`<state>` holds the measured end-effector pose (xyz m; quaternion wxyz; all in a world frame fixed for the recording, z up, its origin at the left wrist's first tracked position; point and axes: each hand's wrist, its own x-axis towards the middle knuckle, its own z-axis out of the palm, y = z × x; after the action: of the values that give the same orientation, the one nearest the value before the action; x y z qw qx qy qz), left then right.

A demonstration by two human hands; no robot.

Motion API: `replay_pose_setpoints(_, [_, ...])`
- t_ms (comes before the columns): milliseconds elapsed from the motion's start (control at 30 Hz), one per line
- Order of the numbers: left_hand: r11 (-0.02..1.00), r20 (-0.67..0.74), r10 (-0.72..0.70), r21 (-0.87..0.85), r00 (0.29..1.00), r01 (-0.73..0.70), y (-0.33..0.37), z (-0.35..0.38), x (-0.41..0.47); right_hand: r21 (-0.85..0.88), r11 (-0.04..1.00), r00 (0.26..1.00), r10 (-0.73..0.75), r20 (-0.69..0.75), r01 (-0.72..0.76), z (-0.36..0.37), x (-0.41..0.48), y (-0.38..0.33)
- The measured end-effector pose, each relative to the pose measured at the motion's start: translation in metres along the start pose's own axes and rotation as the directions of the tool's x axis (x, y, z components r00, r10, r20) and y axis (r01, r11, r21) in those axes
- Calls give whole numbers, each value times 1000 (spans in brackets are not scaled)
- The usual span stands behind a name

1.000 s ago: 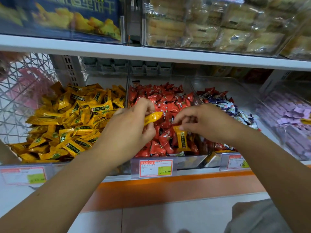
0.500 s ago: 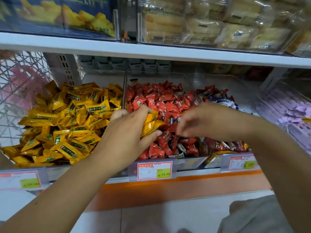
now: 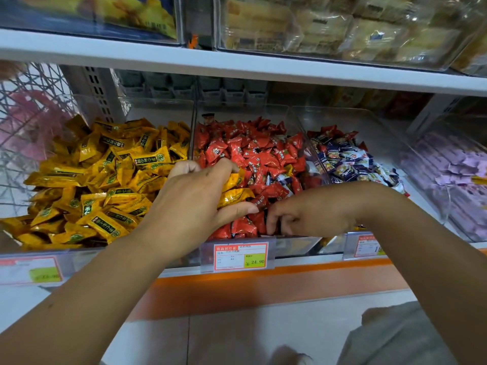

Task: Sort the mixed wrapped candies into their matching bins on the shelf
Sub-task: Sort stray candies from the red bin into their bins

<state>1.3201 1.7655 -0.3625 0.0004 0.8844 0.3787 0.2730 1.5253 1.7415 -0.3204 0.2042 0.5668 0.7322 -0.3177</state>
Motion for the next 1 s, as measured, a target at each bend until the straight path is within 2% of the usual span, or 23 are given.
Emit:
replay_pose_setpoints(133, [999, -29, 30, 12, 999, -29, -1, 2, 0, 30, 999, 999, -41, 12, 40, -1, -5, 1])
replay_pose_setpoints(267, [999, -38, 37, 21, 999, -37, 1, 1, 1, 192, 976, 995, -99, -21, 101, 1, -10, 10])
replay_pose_setpoints(467, [999, -21, 33, 19, 999, -33, 2, -1, 2, 244, 955, 957, -98, -274, 167, 6, -10, 15])
replay_pose_setpoints(600, [1000, -2, 14, 28, 1000, -14, 3, -2, 1, 227, 959, 929, -79, -361, 170, 6, -15, 13])
replay_pose_setpoints(667, [999, 32, -43, -11, 999, 44, 4, -4, 0, 216, 952, 875, -89, -477, 215, 7, -17, 11])
replay_pose_setpoints(733, [985, 106, -133, -95, 985, 143, 7, -7, 0, 251, 916, 764, -87, -640, 315, 6, -18, 6])
replay_pose_setpoints(800, [969, 123, -174, -155, 977, 192, 9, -9, 0, 312, 839, 654, -66, -754, 445, 6, -16, -1])
replay_pose_setpoints(900, [943, 108, -191, -254, 976, 213, 14, -11, 3, 337, 728, 534, -48, -844, 597, 10, -5, -16])
replay_pose_setpoints(1000, [881, 56, -226, -413, 973, 228, 13, -19, 5, 390, 588, 489, -11, -872, 709, 7, 1, -29])
